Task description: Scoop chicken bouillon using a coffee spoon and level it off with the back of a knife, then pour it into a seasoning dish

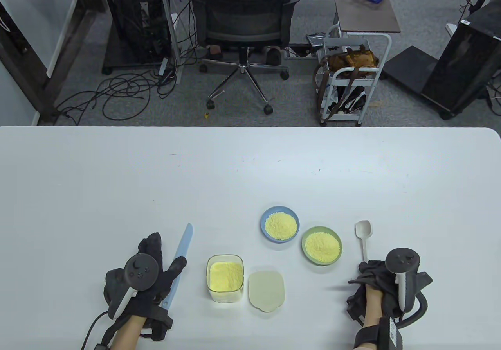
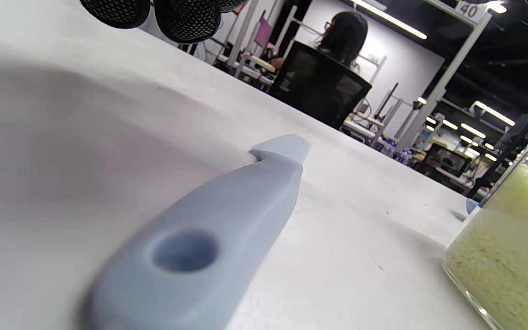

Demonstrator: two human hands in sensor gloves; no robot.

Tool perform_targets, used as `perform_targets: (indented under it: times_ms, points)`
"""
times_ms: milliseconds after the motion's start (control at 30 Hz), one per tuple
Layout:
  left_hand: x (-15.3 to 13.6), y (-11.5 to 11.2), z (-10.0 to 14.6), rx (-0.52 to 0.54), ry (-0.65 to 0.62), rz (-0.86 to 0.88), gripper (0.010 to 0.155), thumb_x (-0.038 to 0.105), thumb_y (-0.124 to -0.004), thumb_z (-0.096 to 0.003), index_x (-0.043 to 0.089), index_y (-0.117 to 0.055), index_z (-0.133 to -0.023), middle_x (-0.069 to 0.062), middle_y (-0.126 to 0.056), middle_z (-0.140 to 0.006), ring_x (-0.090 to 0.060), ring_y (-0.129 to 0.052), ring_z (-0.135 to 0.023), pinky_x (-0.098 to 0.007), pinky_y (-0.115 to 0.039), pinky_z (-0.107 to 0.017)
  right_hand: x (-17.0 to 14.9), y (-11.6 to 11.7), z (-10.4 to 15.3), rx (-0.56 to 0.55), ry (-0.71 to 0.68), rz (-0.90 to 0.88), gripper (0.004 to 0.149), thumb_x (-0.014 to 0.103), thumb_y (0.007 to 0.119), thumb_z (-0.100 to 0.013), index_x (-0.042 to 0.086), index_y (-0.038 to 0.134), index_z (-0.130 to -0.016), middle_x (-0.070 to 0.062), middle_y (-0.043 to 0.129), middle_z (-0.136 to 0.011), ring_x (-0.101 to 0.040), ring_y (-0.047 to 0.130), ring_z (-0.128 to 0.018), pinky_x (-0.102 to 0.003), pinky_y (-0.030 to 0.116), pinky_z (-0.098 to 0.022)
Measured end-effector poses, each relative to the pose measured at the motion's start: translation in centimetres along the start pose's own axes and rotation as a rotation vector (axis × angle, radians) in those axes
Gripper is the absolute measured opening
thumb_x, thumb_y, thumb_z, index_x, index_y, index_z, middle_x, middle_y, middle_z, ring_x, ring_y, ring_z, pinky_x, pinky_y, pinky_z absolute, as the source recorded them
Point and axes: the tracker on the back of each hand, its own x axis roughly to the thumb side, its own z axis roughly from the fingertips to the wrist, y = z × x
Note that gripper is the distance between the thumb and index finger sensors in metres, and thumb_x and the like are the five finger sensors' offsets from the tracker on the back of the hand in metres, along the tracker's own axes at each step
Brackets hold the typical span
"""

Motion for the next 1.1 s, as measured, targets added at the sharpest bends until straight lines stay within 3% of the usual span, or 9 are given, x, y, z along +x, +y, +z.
perform_targets:
  times_ms: [267, 533, 633, 733, 900, 1000, 1100]
  points:
    - [0.0, 0.0, 0.0, -0.006, -0.001, -0.006, 0.097, 0.073, -0.058, -0.0408, 0.017, -0.023, -0.112, -0.027, -0.038, -0.116, -0.044, -0.058, -0.106, -0.061, -0.053, -0.072, -0.3, 0.0, -0.1, 0.036, 0.013, 0.016, 0.040, 0.035, 0.086, -0.034, 0.019, 0.072, -0.068, -0.011, 0.065, -0.072, -0.008, 0.081, -0.031, -0.035, 0.074, -0.027]
    - [0.1, 0.0, 0.0, 0.000, -0.002, -0.009, 0.097, 0.073, -0.058, -0.0407, 0.017, -0.023, -0.112, -0.027, -0.037, -0.117, -0.044, -0.056, -0.107, -0.062, -0.052, -0.072, -0.4, -0.3, 0.1, 0.001, -0.009, 0.030, 0.058, 0.039, 0.088, -0.031, 0.015, 0.066, -0.079, -0.018, 0.057, -0.081, -0.010, 0.081, -0.039, -0.037, 0.073, -0.031]
    - [0.1, 0.0, 0.0, -0.001, -0.003, -0.004, 0.097, 0.073, -0.058, -0.0407, 0.017, -0.023, -0.112, -0.026, -0.037, -0.117, -0.045, -0.056, -0.107, -0.062, -0.052, -0.072, -0.3, -1.0, 0.6, -0.058, -0.060, 0.069, 0.070, 0.037, 0.090, -0.028, 0.005, 0.064, -0.085, -0.027, 0.055, -0.085, -0.016, 0.082, -0.046, -0.043, 0.073, -0.036]
    - [0.1, -0.1, 0.0, -0.004, -0.003, -0.009, 0.097, 0.073, -0.057, -0.0412, 0.017, -0.023, -0.112, -0.027, -0.037, -0.117, -0.044, -0.056, -0.107, -0.062, -0.052, -0.072, -0.4, -2.0, 1.1, -0.053, -0.076, 0.154, 0.070, 0.038, 0.089, -0.028, 0.005, 0.065, -0.085, -0.026, 0.055, -0.086, -0.021, 0.083, -0.052, -0.047, 0.072, -0.040]
    - [0.1, 0.0, 0.1, 0.001, -0.007, -0.007, 0.097, 0.073, -0.058, -0.0406, 0.017, -0.023, -0.112, -0.026, -0.037, -0.117, -0.044, -0.056, -0.107, -0.062, -0.052, -0.072, 0.1, -3.3, 2.3, -0.032, -0.175, 0.034, 0.074, 0.034, 0.089, -0.031, 0.002, 0.057, -0.090, -0.031, 0.045, -0.091, -0.029, 0.079, -0.061, -0.052, 0.067, -0.046]
    - [0.2, 0.0, 0.2, 0.002, -0.011, -0.010, 0.097, 0.073, -0.058, -0.0406, 0.017, -0.023, -0.112, -0.026, -0.037, -0.117, -0.044, -0.056, -0.107, -0.062, -0.052, -0.072, 1.7, -3.6, 3.7, 0.055, -0.308, 0.011, 0.080, 0.031, 0.089, -0.033, 0.002, 0.046, -0.095, -0.030, 0.027, -0.098, -0.040, 0.062, -0.084, -0.067, 0.051, -0.060]
    - [0.3, -0.1, 0.3, 0.001, -0.013, -0.025, 0.096, 0.072, -0.058, -0.0412, 0.016, -0.023, -0.112, -0.027, -0.037, -0.116, -0.045, -0.056, -0.107, -0.061, -0.053, -0.072, 3.4, -3.5, 5.5, 0.139, -0.409, 0.031, 0.093, 0.034, 0.089, -0.034, 0.002, 0.030, -0.097, -0.030, 0.008, -0.099, -0.045, 0.043, -0.094, -0.077, 0.038, -0.062]
